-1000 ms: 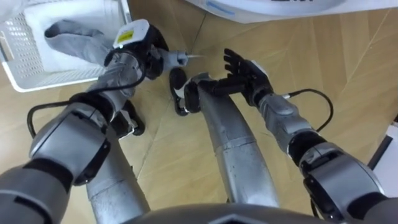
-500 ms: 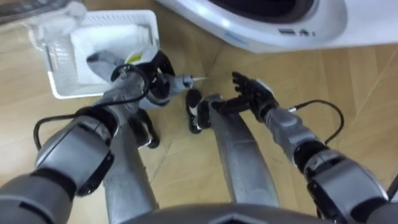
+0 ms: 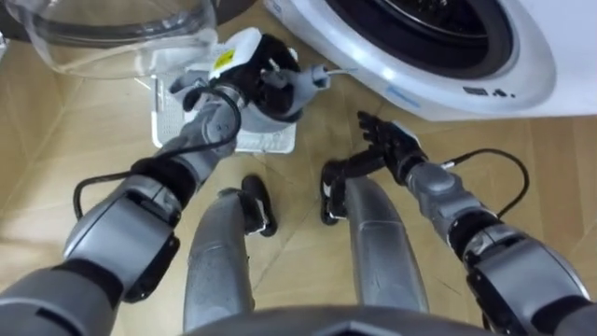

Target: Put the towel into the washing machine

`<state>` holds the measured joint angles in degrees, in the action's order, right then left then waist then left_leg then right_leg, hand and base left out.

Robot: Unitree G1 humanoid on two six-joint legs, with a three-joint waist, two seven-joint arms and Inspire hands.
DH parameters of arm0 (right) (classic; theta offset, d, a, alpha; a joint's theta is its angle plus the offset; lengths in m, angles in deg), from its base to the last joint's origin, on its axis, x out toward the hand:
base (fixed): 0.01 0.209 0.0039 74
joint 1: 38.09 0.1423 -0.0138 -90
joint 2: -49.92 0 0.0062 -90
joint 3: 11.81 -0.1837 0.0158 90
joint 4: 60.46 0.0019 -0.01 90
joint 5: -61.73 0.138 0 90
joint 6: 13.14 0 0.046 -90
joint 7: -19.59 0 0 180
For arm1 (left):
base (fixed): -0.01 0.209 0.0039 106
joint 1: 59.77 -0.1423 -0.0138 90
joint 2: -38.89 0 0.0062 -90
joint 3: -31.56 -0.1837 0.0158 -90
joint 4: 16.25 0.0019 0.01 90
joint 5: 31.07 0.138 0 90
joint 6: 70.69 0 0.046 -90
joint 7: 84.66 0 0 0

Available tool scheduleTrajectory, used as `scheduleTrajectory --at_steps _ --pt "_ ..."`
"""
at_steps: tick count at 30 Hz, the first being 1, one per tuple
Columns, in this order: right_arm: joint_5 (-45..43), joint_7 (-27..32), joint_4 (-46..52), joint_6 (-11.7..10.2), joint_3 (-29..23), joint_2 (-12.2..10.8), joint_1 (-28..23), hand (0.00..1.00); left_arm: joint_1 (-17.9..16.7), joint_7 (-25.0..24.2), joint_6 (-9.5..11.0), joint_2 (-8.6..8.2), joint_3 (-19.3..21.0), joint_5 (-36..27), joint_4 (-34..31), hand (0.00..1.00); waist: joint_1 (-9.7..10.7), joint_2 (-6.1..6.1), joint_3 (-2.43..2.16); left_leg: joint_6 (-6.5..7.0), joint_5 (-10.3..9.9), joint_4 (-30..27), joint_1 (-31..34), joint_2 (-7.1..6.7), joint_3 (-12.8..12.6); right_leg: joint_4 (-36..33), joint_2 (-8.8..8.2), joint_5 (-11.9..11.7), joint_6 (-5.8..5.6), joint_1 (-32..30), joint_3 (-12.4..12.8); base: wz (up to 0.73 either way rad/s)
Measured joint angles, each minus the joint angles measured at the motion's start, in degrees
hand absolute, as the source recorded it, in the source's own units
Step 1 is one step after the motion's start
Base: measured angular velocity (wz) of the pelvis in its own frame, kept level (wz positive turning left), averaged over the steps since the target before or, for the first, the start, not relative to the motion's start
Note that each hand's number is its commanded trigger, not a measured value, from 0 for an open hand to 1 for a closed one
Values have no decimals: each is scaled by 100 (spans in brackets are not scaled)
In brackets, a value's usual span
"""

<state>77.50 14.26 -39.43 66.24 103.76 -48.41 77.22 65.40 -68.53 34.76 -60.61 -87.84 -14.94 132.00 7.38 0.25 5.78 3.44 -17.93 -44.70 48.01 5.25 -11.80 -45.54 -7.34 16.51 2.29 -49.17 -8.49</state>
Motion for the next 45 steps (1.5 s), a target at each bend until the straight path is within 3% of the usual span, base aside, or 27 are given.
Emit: scheduleTrajectory --at_steps 3,9,12,13,14,18,23,32,33,34,45 --pt "-88 -117 19 0 15 46 8 0 -149 -215 52 -8 -23 -737 -563 100 -23 -5 -3 31 21 74 -25 -8 -74 29 -39 -4 -13 6 -16 4" --pt "-295 -241 41 7 11 53 -50 0 -317 -1426 114 -96 -268 -3035 -744 100 -77 -25 -57 19 55 115 -131 -5 -58 142 -33 -22 -24 147 -73 2" --pt "-271 -319 69 46 5 54 -116 0 -436 -2156 66 -144 -436 -4230 -781 100 -74 -42 -127 14 59 104 -166 5 -4 183 -28 -24 -24 239 -146 8" --pt "-276 -354 102 76 5 46 -137 0 -464 -2415 12 -144 -538 -4664 -782 100 -74 -56 -183 12 62 118 -175 -3 0 187 -31 -27 -25 247 -148 0" --pt "-282 -365 102 88 4 25 -137 0 -501 -2649 -35 -147 -677 -5028 -782 100 -64 -64 -198 12 65 121 -227 -1 5 197 -30 -36 -32 304 -157 0" --pt "-331 -407 176 301 -5 7 -154 0 -646 -3358 -335 -149 -936 -5809 -776 100 -37 -54 -227 21 91 241 -428 -1 30 345 -10 -86 -36 562 -198 2" --pt "-488 -509 267 578 -108 62 -169 0 -797 -4051 -817 -123 -967 -6620 -760 100 -30 -55 -251 65 346 665 -575 -8 7 888 72 -435 -41 759 -269 -2" --pt "-610 -568 264 888 -207 100 -166 0 -897 -4344 -1304 -121 -1099 -7357 -759 100 -157 -8 -279 75 402 734 -569 -13 -12 967 78 -505 -39 752 -286 0" --pt "-610 -553 264 906 -206 104 -167 59 -898 -4346 -1316 -121 -1125 -7413 -759 100 -157 2 -286 75 402 736 -569 -14 -14 967 77 -505 -39 752 -286 0" --pt "-608 -520 264 931 -205 107 -166 100 -900 -4369 -1358 -122 -1136 -7501 -759 100 -162 16 -295 75 402 751 -578 -12 -37 967 76 -504 -40 752 -277 0" --pt "-638 -118 311 958 -234 20 -197 100 -920 -4379 -1562 -249 -970 -8253 -922 100 -160 27 -309 61 412 787 -589 7 -51 998 135 -504 -37 751 -266 0"
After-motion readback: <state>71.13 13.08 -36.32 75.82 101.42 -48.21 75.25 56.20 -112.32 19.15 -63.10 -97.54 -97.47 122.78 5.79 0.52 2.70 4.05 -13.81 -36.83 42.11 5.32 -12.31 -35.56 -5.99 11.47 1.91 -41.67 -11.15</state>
